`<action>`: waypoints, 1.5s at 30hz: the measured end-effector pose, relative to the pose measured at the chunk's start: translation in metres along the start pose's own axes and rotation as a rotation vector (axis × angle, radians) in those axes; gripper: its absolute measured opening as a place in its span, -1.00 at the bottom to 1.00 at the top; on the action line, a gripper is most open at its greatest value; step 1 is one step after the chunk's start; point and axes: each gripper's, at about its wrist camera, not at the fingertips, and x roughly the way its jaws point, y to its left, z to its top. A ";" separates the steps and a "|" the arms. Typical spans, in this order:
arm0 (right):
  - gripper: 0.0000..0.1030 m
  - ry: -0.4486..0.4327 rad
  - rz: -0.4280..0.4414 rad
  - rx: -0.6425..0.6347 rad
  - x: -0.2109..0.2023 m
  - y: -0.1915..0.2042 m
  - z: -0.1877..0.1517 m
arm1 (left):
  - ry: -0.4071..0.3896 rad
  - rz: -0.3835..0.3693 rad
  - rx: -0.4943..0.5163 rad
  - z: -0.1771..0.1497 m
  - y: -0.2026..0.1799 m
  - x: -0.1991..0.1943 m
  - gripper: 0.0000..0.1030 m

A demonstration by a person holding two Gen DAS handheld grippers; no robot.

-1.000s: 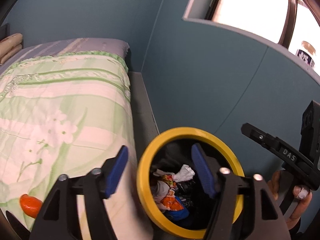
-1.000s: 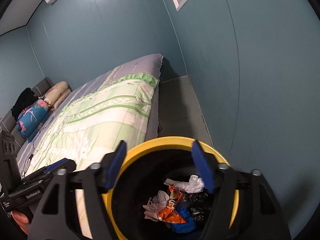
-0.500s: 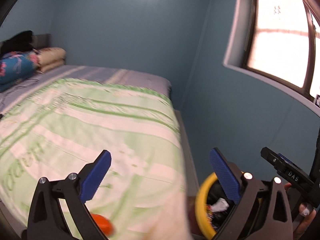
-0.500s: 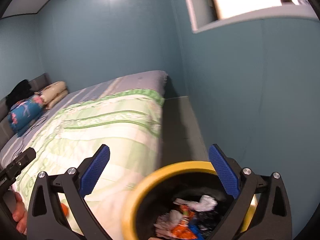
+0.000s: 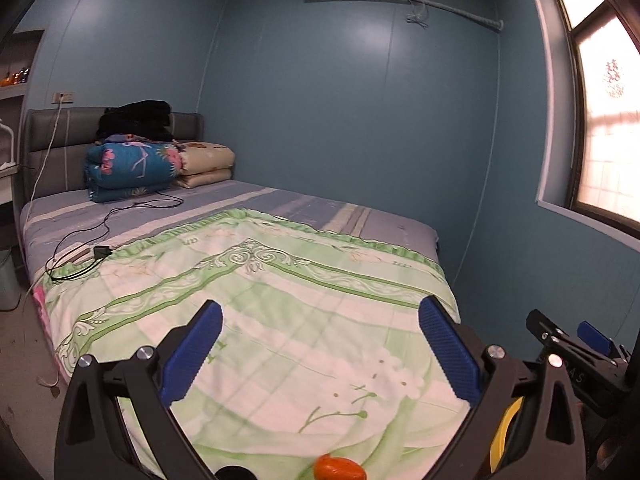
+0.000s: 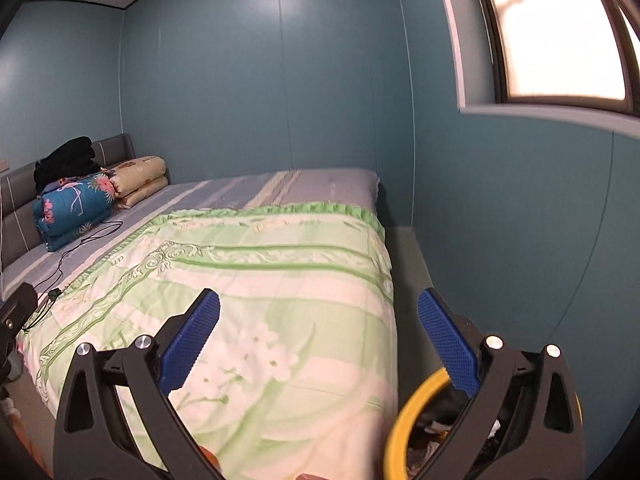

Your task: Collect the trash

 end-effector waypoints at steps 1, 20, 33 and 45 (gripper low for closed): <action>0.84 -0.020 -0.011 0.001 -0.004 0.006 0.001 | -0.008 0.012 -0.013 0.002 0.006 -0.004 0.84; 0.84 -0.174 -0.019 -0.004 -0.046 0.041 0.009 | -0.091 0.055 -0.023 0.014 0.023 -0.061 0.84; 0.84 -0.160 -0.012 -0.011 -0.048 0.040 0.005 | -0.104 0.046 -0.019 0.013 0.019 -0.071 0.84; 0.84 -0.152 -0.012 -0.013 -0.046 0.039 0.005 | -0.098 0.034 -0.019 0.012 0.019 -0.072 0.84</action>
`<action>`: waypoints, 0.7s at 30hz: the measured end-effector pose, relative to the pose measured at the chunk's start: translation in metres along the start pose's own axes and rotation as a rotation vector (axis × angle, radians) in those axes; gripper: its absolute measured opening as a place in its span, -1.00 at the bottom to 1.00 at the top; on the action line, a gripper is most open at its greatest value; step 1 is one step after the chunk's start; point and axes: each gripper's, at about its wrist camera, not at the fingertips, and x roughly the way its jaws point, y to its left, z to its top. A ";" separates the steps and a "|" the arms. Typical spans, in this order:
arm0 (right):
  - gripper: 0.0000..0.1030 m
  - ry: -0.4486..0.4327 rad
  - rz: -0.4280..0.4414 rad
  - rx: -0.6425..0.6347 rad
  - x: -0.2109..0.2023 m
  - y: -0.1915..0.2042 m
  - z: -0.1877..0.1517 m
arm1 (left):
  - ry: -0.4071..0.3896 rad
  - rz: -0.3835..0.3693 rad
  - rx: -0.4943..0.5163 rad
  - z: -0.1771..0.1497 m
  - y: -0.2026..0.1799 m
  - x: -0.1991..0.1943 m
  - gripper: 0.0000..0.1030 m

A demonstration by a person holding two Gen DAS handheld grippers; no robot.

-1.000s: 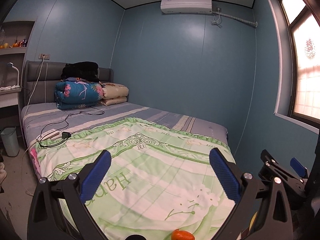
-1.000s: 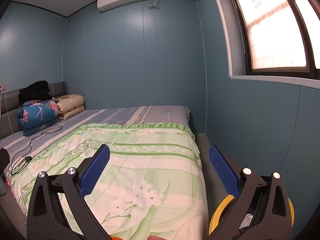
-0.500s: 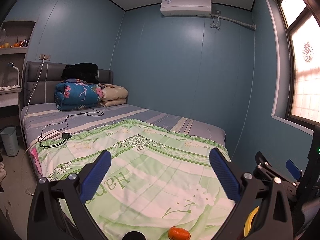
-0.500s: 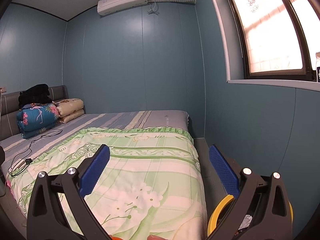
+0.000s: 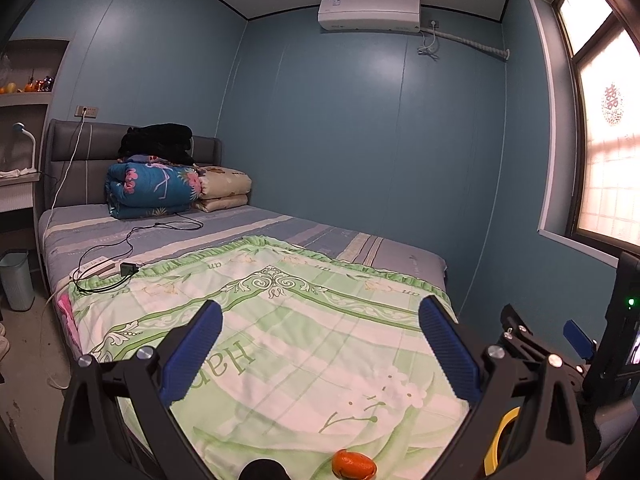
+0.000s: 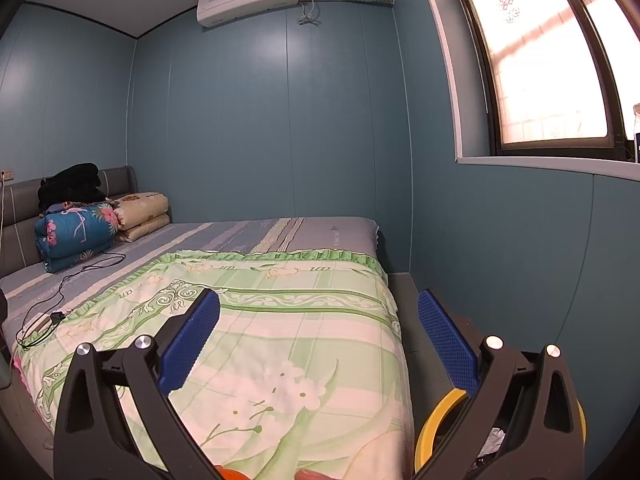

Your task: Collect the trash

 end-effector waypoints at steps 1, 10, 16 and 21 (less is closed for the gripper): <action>0.84 0.001 -0.001 0.000 0.000 0.000 0.000 | -0.001 0.000 0.000 0.000 0.000 0.000 0.84; 0.84 0.001 -0.003 -0.001 0.000 0.000 0.000 | 0.000 -0.003 -0.002 0.000 0.000 0.000 0.84; 0.84 0.007 -0.002 0.003 0.001 -0.001 -0.002 | -0.004 0.000 -0.001 -0.001 -0.001 0.000 0.84; 0.84 0.008 -0.002 0.004 0.002 -0.001 -0.002 | -0.001 -0.003 0.001 -0.001 -0.001 0.000 0.84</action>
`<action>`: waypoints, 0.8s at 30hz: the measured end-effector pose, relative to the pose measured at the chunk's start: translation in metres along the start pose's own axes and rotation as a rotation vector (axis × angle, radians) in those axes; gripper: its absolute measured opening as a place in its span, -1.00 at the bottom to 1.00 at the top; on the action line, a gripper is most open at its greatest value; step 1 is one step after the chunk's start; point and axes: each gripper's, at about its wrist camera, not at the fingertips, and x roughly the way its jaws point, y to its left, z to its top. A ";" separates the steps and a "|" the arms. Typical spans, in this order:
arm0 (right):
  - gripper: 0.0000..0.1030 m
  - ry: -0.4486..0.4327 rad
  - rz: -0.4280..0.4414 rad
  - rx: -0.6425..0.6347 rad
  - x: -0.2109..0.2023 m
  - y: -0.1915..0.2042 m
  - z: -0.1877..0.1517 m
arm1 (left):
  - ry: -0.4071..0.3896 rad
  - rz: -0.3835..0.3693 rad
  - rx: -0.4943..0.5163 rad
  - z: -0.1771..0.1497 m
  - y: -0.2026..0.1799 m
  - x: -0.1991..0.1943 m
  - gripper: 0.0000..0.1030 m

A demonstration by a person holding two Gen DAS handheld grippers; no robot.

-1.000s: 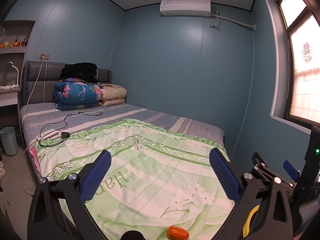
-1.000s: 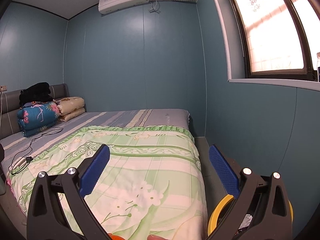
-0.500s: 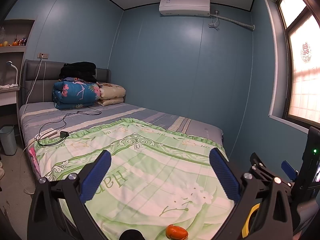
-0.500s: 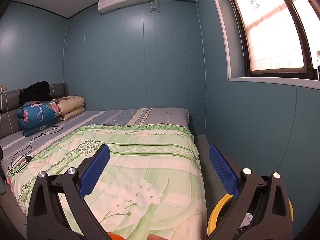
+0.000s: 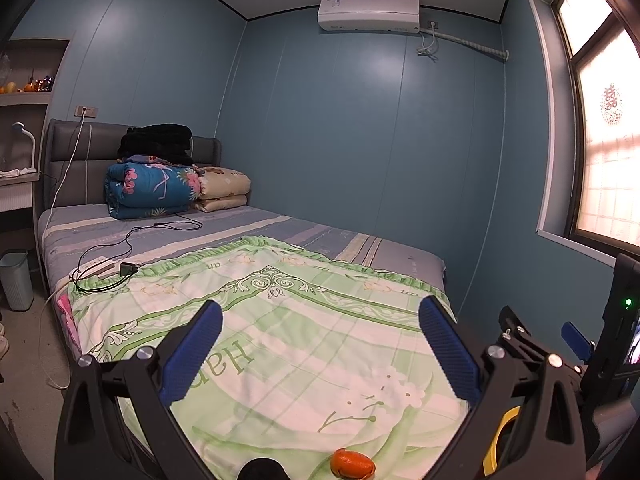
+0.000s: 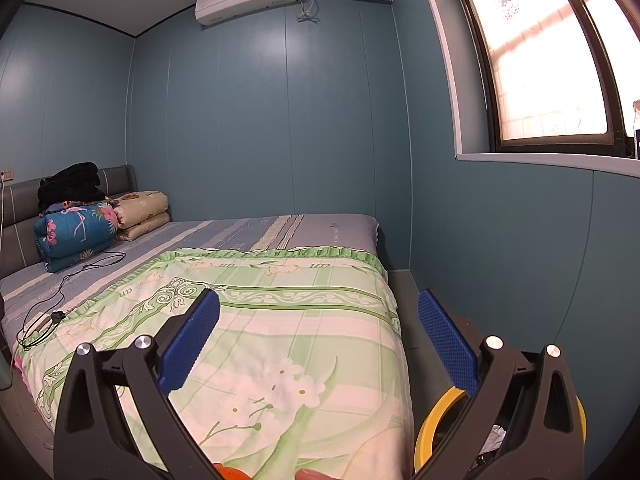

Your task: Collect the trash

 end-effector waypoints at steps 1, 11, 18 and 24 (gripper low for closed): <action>0.84 0.000 0.000 -0.001 0.000 0.000 0.000 | 0.001 -0.001 0.000 0.000 0.000 0.000 0.84; 0.84 0.008 -0.006 0.001 0.002 -0.001 -0.002 | 0.003 -0.004 0.001 -0.001 -0.002 0.001 0.84; 0.84 0.013 -0.010 0.003 0.004 -0.002 -0.003 | 0.008 -0.006 0.000 -0.003 -0.002 0.001 0.84; 0.84 0.014 -0.008 0.004 0.005 -0.002 -0.003 | 0.006 -0.006 0.003 -0.004 -0.004 0.001 0.84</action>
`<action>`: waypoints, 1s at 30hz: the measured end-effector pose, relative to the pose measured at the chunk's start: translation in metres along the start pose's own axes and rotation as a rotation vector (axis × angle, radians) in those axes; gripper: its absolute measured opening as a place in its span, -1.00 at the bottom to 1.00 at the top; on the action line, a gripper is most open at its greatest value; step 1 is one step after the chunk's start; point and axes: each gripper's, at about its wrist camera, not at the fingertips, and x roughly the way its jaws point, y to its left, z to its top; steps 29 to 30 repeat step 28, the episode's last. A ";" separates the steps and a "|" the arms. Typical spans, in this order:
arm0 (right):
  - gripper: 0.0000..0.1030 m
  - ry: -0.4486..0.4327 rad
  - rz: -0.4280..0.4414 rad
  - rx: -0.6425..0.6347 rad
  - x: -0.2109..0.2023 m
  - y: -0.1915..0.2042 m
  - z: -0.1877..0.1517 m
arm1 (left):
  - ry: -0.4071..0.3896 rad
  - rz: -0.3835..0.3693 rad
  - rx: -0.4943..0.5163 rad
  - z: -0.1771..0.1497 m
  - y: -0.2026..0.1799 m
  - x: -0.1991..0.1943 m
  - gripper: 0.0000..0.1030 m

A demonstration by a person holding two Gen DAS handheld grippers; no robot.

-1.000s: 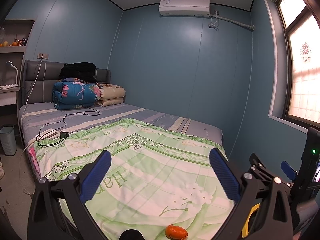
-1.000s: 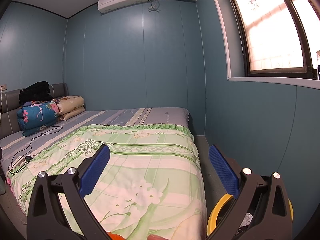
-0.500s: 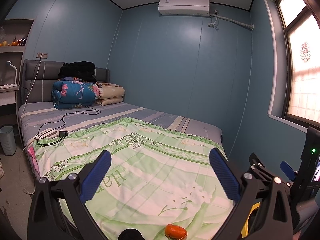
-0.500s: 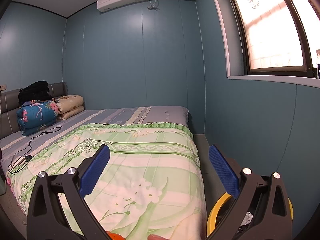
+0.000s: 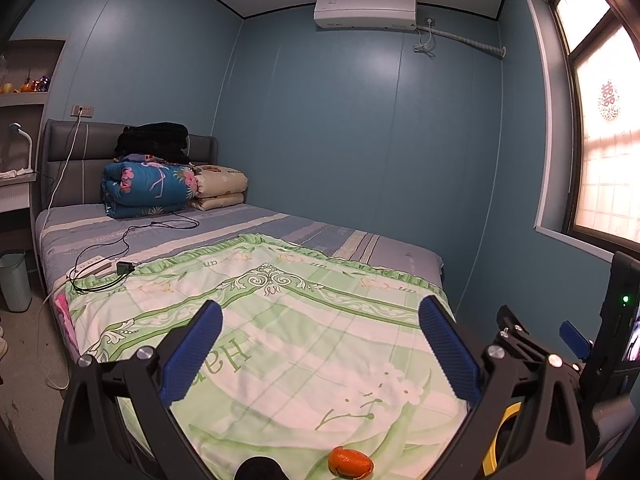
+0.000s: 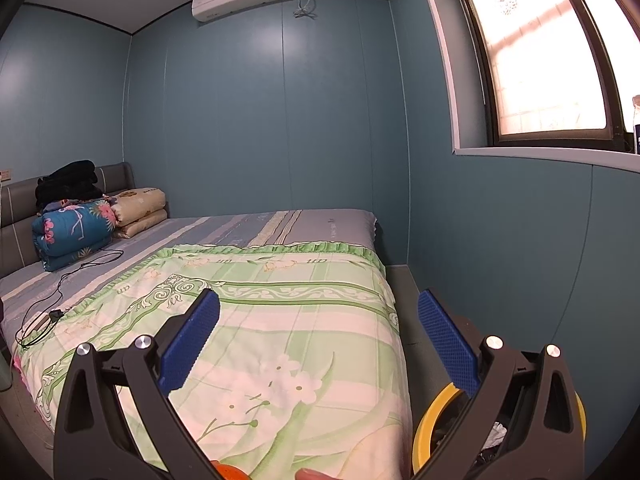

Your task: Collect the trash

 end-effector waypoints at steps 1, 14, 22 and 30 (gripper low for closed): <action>0.84 0.000 0.000 0.000 0.000 0.000 0.000 | 0.000 -0.001 0.000 0.000 0.000 0.000 0.84; 0.84 0.008 0.001 0.000 0.002 0.000 -0.002 | 0.005 -0.004 -0.002 0.000 0.001 0.000 0.84; 0.84 0.008 -0.001 0.001 0.002 -0.001 -0.003 | 0.003 -0.004 0.007 -0.002 -0.002 0.001 0.84; 0.84 0.008 -0.002 0.001 0.002 -0.001 -0.003 | 0.008 -0.007 -0.001 -0.002 0.001 0.002 0.84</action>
